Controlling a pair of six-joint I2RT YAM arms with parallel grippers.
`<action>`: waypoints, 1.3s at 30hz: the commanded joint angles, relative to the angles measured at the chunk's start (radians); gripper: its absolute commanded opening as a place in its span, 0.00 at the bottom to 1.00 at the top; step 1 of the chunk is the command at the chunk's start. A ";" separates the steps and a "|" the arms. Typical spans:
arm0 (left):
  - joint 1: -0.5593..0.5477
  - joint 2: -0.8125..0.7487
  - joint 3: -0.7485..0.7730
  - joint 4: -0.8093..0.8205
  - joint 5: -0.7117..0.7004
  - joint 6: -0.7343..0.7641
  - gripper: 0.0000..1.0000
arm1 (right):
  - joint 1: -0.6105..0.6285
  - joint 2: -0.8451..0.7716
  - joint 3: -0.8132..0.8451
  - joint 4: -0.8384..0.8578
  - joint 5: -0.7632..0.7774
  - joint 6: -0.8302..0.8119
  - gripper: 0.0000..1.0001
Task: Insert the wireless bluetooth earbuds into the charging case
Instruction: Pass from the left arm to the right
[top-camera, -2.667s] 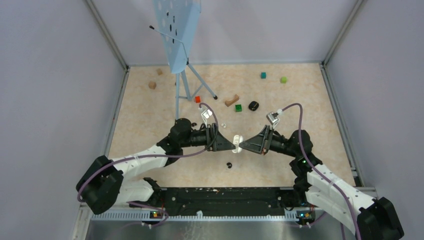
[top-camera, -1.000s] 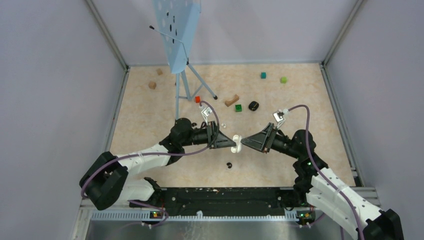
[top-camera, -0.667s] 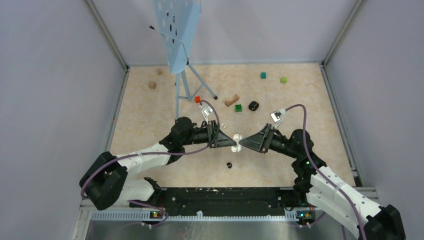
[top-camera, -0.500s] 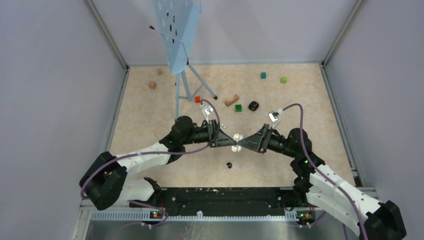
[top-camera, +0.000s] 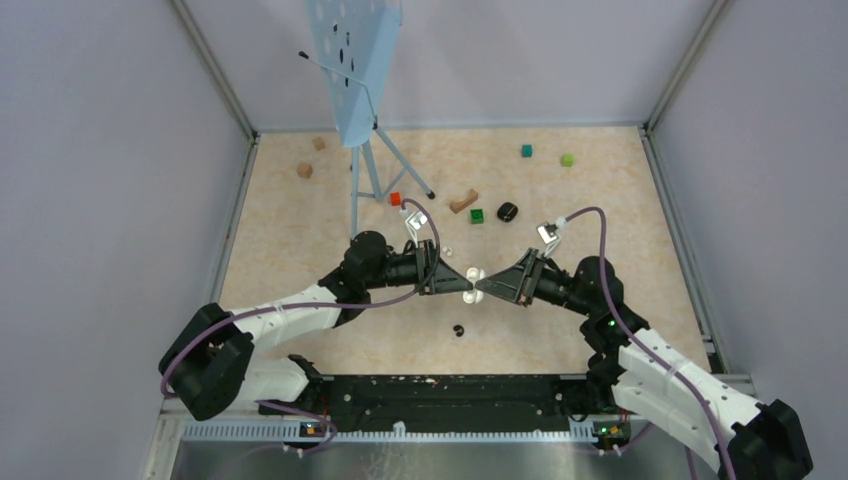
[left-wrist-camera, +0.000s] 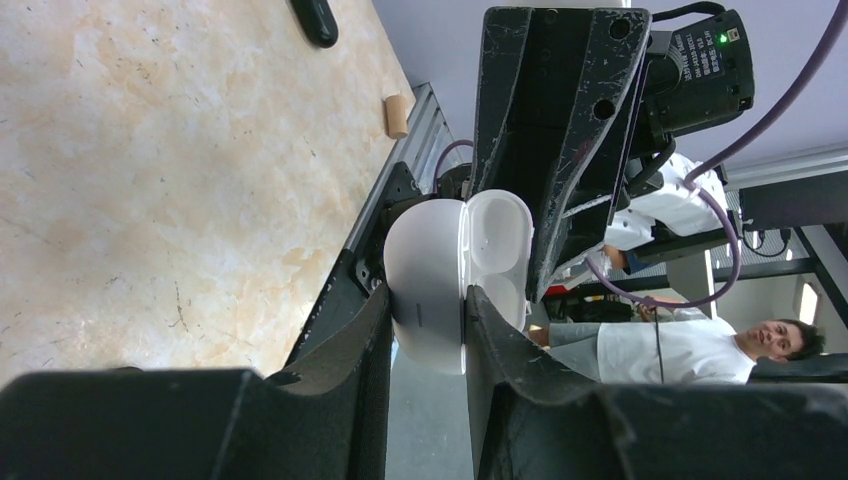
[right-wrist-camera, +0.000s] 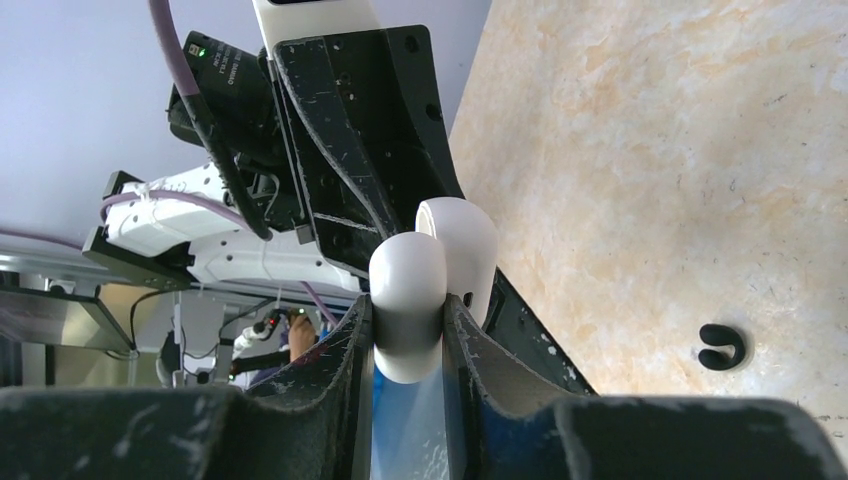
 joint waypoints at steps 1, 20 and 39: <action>-0.003 -0.014 0.032 0.032 0.007 0.014 0.23 | 0.007 -0.022 0.006 0.047 0.024 0.009 0.05; -0.002 -0.119 0.077 -0.207 -0.073 0.149 0.77 | 0.001 -0.119 0.023 -0.286 0.165 -0.041 0.00; 0.003 -0.090 0.278 -0.921 -0.805 0.432 0.91 | -0.207 -0.112 0.216 -0.802 0.221 -0.354 0.00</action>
